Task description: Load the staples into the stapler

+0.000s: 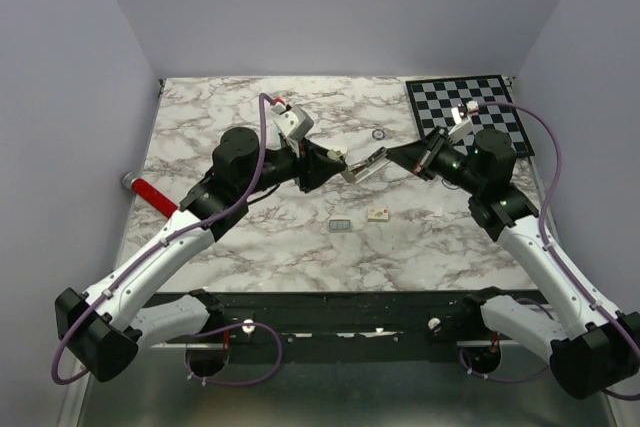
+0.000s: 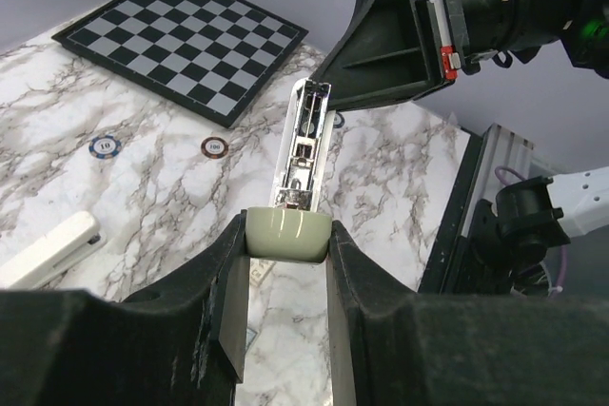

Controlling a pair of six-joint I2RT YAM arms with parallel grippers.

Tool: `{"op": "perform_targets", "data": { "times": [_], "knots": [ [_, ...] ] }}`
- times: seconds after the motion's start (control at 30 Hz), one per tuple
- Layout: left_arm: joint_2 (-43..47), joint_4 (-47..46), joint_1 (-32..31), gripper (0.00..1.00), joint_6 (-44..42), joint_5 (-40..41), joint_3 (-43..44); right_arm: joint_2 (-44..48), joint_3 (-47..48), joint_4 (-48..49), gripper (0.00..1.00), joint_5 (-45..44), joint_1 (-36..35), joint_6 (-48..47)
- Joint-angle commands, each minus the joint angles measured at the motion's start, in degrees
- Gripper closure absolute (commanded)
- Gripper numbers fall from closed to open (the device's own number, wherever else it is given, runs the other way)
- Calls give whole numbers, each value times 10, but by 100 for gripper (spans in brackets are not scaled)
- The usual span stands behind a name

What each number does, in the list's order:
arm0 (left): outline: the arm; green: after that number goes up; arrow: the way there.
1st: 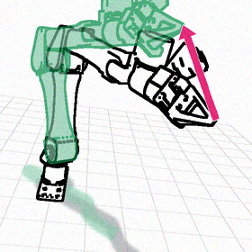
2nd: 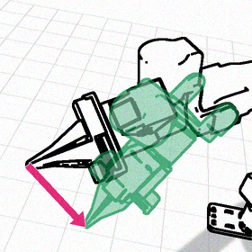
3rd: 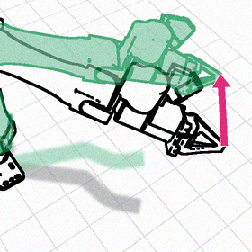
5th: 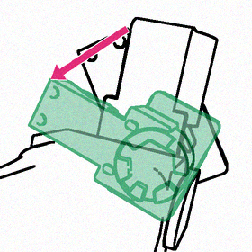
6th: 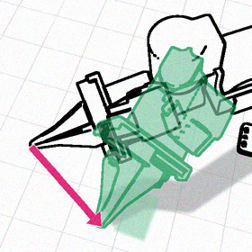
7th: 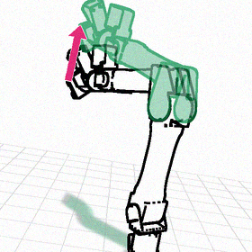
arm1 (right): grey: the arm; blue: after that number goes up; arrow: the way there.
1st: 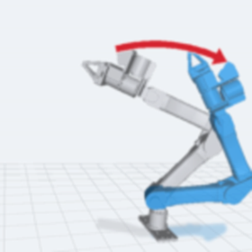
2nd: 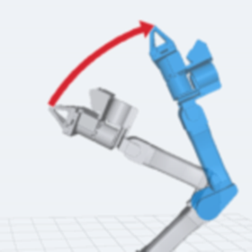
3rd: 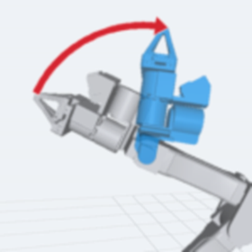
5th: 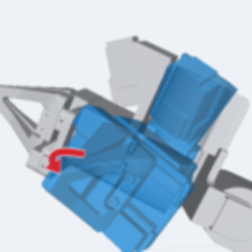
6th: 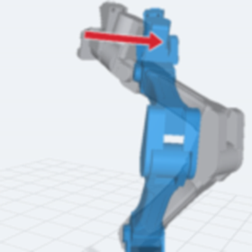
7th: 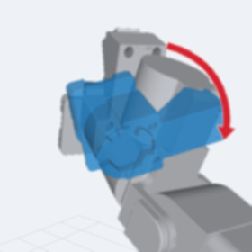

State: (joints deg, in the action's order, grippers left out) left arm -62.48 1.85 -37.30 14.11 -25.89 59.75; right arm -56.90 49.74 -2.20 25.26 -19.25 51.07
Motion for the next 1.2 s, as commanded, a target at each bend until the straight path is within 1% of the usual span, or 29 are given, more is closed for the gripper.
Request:
{"op": "perform_targets", "data": {
  "times": [0.0,0.13,0.2,0.33,0.4,0.5,0.63,0.73,0.77,0.87,0.9,1.0,1.03,1.07,1.1,1.13,1.17],
  "knots": [
    [37,-12,28,100,89,116,-73,37,-25,155,99,11,30,64],
    [66,-79,22,100,137,145,-124,48,-62,228,99,9,39,127],
    [75,-94,14,100,159,161,-143,54,-81,261,99,5,40,142],
    [86,-134,-7,100,195,197,-169,75,-122,312,99,-34,42,180],
    [97,-148,-15,100,210,229,-188,92,-150,344,99,-52,42,195],
    [110,-162,-18,100,239,268,-208,108,-166,357,99,-78,43,204],
    [124,-182,-20,100,277,295,-230,132,-208,380,99,-113,45,235],
    [126,-194,-22,100,307,298,-241,135,-229,413,99,-125,47,263],
    [123,-199,-22,100,313,298,-244,133,-231,419,99,-124,47,258],
    [111,-202,-23,100,314,279,-241,124,-196,370,99,-105,47,202],
    [109,-203,-23,100,306,271,-231,122,-186,340,99,-98,47,185],
    [105,-183,-23,100,260,260,-203,117,-164,301,99,-86,47,135],
    [105,-159,-23,97,227,260,-193,117,-157,283,99,-84,47,112],
    [106,-149,-23,91,211,241,-184,116,-149,265,99,-82,47,99],
    [107,-135,-23,79,192,236,-163,113,-137,239,99,-80,47,85],
    [109,-113,-23,70,175,229,-152,111,-132,225,99,-81,47,64],
    [105,-99,-23,60,141,224,-141,107,-126,210,99,-79,47,55]
  ]
}}
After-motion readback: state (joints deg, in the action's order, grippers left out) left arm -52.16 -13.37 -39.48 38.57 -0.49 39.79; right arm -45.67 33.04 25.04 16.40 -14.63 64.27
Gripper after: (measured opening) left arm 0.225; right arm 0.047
